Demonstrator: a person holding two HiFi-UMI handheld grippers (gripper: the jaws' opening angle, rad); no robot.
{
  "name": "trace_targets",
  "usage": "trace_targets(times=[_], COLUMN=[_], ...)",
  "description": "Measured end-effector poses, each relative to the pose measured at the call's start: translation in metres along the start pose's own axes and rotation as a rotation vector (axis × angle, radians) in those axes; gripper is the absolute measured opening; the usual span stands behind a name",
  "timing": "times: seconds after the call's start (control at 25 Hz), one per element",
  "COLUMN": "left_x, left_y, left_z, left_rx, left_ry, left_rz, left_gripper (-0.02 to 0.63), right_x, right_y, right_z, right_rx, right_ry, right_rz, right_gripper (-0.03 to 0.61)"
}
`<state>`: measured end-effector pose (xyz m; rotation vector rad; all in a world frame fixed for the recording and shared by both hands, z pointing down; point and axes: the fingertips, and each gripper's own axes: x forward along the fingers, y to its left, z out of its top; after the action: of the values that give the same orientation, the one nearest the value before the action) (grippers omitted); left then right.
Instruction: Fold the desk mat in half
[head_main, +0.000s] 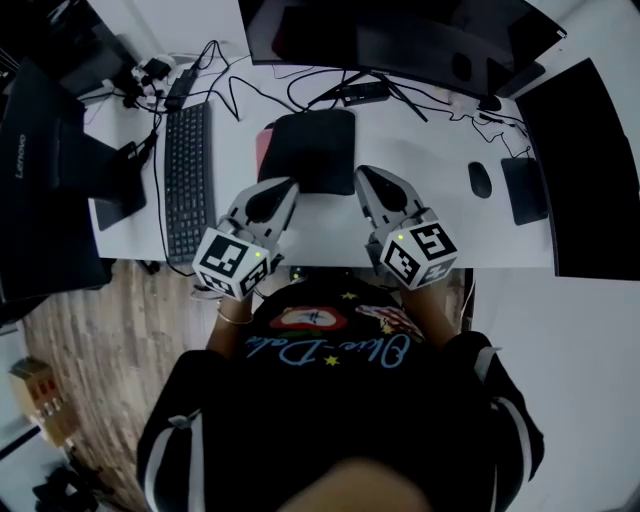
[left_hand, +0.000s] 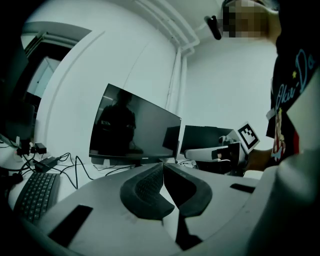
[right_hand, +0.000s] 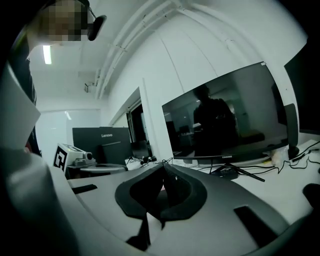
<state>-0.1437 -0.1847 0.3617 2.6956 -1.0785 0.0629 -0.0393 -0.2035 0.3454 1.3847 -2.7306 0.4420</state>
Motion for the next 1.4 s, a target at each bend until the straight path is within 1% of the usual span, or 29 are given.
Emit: trace_targets(times=[0.2, 0.32, 0.64, 0.96, 1.4], left_x=[0.006, 0.007, 0.004, -0.006, -0.008], left_y=[-0.009, -0.012, -0.011, -0.006, -0.006], left_z=[-0.003, 0.0, 0.001, 0.0, -0.002], left_rx=[-0.016, -0.004, 0.014, 0.003, -0.007], left_ry=[0.007, 0.01, 0.018, 0.012, 0.014], left_rz=[0.006, 0.008, 0.038, 0.062, 0.05], left_gripper=[0.005, 0.005, 0.005, 0.005, 0.005], right_x=[-0.011, -0.014, -0.012, -0.009, -0.01], right_y=[-0.004, -0.008, -0.01, -0.002, 0.0], right_z=[-0.002, -0.001, 0.004, 0.002, -0.001], right_rx=[-0.004, -0.007, -0.038, -0.057, -0.059], right_ry=[0.003, -0.003, -0.011, 0.0, 0.003], right_rz=[0.012, 0.009, 0.019, 0.042, 0.037], right_gripper=[0.0, 0.0, 0.0, 0.0, -0.001])
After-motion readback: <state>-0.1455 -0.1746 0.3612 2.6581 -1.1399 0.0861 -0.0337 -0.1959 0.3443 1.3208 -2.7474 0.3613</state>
